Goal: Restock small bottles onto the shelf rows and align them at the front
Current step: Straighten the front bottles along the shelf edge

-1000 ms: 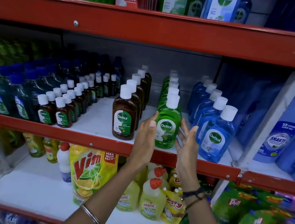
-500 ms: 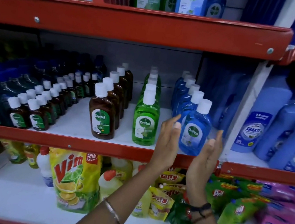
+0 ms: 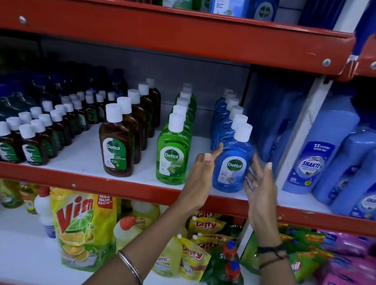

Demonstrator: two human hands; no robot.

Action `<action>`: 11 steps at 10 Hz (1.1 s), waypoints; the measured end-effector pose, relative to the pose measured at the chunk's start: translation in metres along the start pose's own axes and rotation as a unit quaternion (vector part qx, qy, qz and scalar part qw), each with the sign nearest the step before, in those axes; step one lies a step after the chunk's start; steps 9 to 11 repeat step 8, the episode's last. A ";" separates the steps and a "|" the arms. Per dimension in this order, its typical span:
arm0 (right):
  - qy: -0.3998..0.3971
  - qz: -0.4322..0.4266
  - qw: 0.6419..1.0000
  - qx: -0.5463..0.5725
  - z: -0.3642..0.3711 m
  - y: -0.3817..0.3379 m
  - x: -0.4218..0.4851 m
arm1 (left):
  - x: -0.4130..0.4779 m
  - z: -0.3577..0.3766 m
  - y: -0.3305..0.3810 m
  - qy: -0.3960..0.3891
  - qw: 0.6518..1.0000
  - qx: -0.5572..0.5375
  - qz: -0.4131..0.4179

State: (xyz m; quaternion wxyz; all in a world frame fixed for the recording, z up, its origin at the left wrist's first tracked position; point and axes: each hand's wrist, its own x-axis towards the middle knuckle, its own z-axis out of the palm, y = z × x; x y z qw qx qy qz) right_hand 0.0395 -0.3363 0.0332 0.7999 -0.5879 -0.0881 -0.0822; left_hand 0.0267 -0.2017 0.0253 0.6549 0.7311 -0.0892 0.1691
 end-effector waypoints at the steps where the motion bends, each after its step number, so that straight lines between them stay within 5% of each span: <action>1: -0.005 0.015 1.000 -0.001 -0.009 -0.003 0.004 | 0.001 0.009 0.003 0.014 1.000 0.004 -0.008; 6: 0.017 0.006 0.999 -0.035 -0.005 -0.001 0.003 | -0.001 0.009 0.005 0.031 0.999 0.018 -0.032; 8: 0.072 -0.066 0.993 -0.059 -0.007 0.005 -0.021 | -0.026 -0.001 0.036 0.056 0.996 0.047 0.042; 11: 0.072 -0.066 0.993 -0.059 -0.007 0.005 -0.021 | -0.026 -0.001 0.036 0.056 0.996 0.047 0.042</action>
